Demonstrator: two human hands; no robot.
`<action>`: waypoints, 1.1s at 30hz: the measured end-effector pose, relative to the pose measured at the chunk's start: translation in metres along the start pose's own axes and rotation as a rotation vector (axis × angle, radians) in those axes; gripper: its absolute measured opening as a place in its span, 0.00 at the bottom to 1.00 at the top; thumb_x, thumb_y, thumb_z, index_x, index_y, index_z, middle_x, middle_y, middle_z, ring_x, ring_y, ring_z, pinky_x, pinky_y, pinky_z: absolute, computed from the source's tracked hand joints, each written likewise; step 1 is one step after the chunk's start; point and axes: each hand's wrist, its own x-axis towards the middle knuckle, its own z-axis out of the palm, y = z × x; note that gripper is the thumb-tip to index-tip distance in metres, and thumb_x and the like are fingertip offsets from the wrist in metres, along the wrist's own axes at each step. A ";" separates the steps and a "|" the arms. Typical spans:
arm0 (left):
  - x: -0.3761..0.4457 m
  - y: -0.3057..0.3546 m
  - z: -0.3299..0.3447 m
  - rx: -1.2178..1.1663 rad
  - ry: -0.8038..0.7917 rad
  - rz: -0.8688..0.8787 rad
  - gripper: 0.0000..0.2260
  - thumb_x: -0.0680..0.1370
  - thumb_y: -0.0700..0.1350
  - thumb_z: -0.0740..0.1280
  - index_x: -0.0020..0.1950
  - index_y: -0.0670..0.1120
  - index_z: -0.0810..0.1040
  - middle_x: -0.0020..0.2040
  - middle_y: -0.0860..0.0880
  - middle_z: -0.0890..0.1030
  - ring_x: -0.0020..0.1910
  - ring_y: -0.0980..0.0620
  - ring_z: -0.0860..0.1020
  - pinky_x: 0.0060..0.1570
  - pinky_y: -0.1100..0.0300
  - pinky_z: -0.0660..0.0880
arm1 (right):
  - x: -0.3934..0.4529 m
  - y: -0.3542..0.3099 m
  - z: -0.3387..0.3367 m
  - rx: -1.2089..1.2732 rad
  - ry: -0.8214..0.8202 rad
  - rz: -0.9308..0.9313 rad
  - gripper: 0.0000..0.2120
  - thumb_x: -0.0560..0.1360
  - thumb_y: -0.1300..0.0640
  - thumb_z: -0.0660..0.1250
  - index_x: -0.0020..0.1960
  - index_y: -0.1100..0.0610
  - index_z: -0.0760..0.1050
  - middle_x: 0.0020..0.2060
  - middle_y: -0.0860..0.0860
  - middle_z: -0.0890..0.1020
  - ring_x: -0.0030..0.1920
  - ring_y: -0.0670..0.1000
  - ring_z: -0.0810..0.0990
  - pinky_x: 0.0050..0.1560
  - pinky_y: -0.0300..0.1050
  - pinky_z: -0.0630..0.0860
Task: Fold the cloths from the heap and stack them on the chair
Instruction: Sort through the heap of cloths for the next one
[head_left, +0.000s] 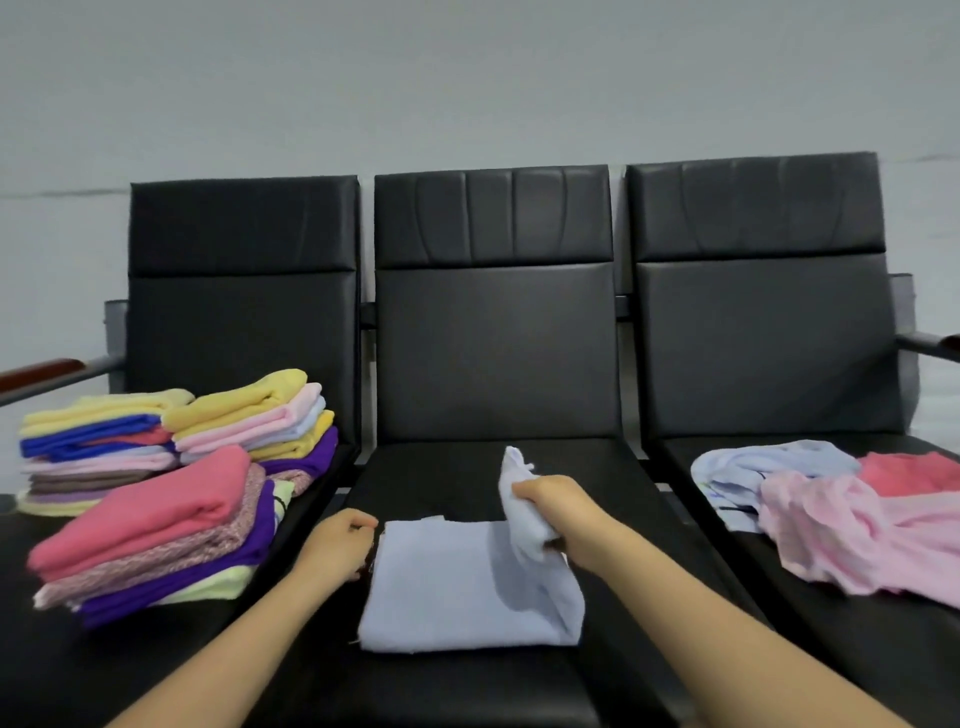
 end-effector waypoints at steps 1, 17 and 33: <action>-0.001 0.003 0.002 -0.052 -0.015 0.001 0.09 0.80 0.37 0.58 0.48 0.45 0.78 0.39 0.45 0.78 0.32 0.49 0.75 0.31 0.61 0.72 | -0.001 -0.001 0.010 0.006 -0.102 0.035 0.15 0.78 0.56 0.64 0.59 0.64 0.75 0.45 0.55 0.80 0.43 0.53 0.78 0.40 0.43 0.74; -0.014 0.038 0.057 0.037 -0.276 -0.070 0.16 0.70 0.60 0.68 0.48 0.50 0.82 0.45 0.50 0.81 0.49 0.51 0.79 0.53 0.58 0.76 | 0.036 0.036 -0.024 -0.517 0.003 0.013 0.06 0.77 0.55 0.62 0.47 0.57 0.75 0.38 0.51 0.77 0.36 0.48 0.76 0.33 0.39 0.75; -0.011 0.003 -0.007 0.195 -0.228 -0.148 0.10 0.79 0.48 0.63 0.50 0.43 0.79 0.45 0.46 0.78 0.40 0.52 0.77 0.34 0.61 0.77 | 0.038 0.034 0.005 -0.744 -0.104 -0.060 0.15 0.74 0.44 0.68 0.48 0.55 0.74 0.38 0.50 0.78 0.36 0.47 0.78 0.30 0.39 0.74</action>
